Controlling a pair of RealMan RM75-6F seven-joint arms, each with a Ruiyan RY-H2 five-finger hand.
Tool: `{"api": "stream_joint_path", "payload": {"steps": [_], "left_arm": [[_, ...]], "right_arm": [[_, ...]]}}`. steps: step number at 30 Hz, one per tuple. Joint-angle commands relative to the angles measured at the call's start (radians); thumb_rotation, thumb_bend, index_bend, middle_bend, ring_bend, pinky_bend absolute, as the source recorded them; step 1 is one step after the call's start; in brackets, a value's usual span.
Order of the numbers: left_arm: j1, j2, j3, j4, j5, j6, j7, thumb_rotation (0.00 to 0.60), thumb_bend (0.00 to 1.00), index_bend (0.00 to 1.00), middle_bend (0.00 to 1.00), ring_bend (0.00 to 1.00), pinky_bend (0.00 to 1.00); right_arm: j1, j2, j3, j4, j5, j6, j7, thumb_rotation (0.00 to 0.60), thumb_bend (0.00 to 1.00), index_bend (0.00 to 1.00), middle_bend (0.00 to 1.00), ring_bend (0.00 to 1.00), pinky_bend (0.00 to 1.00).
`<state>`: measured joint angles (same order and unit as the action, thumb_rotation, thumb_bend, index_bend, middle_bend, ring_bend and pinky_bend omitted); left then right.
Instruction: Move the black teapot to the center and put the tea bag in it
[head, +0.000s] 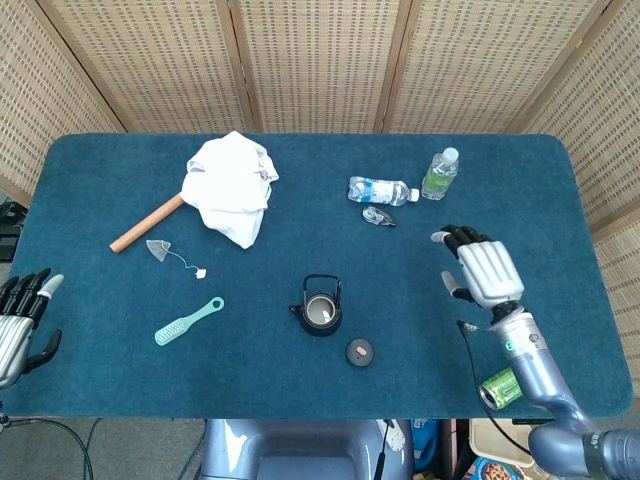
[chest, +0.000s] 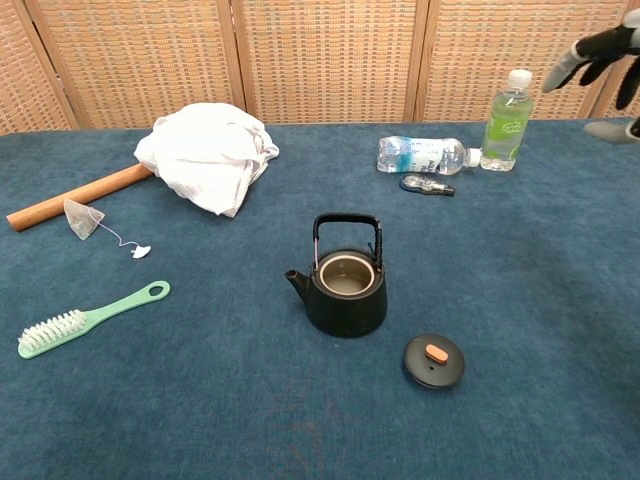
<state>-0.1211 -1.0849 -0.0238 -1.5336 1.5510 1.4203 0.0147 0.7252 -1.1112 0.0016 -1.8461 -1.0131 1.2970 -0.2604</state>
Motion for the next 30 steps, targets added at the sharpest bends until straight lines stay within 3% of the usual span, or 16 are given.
{"api": "stream_joint_path", "payload": {"steps": [1, 13, 18, 30], "left_arm": [[-0.007, 0.004, 0.002, 0.000, 0.009, -0.004, 0.007, 0.600, 0.48, 0.03, 0.00, 0.00, 0.00], [-0.069, 0.022, 0.009, -0.019, 0.044, -0.071, 0.062, 0.600, 0.48, 0.03, 0.00, 0.00, 0.00], [-0.109, 0.029, 0.011, -0.023, 0.070, -0.116, 0.082, 0.600, 0.48, 0.03, 0.06, 0.06, 0.01], [-0.259, 0.048, -0.009, -0.049, 0.072, -0.313, 0.145, 0.600, 0.42, 0.11, 0.22, 0.23, 0.27]], "right_arm": [[-0.066, -0.001, -0.008, 0.002, -0.045, 0.058, 0.008, 0.600, 0.58, 0.27, 0.27, 0.21, 0.37], [-0.208, 0.013, -0.017, -0.005, -0.129, 0.159, 0.007, 0.600, 0.58, 0.27, 0.27, 0.21, 0.36], [-0.242, 0.016, -0.025, -0.010, -0.152, 0.171, 0.014, 0.600, 0.58, 0.27, 0.27, 0.21, 0.36], [-0.305, 0.023, -0.005, 0.005, -0.167, 0.153, 0.054, 0.600, 0.58, 0.27, 0.27, 0.21, 0.36]]}}
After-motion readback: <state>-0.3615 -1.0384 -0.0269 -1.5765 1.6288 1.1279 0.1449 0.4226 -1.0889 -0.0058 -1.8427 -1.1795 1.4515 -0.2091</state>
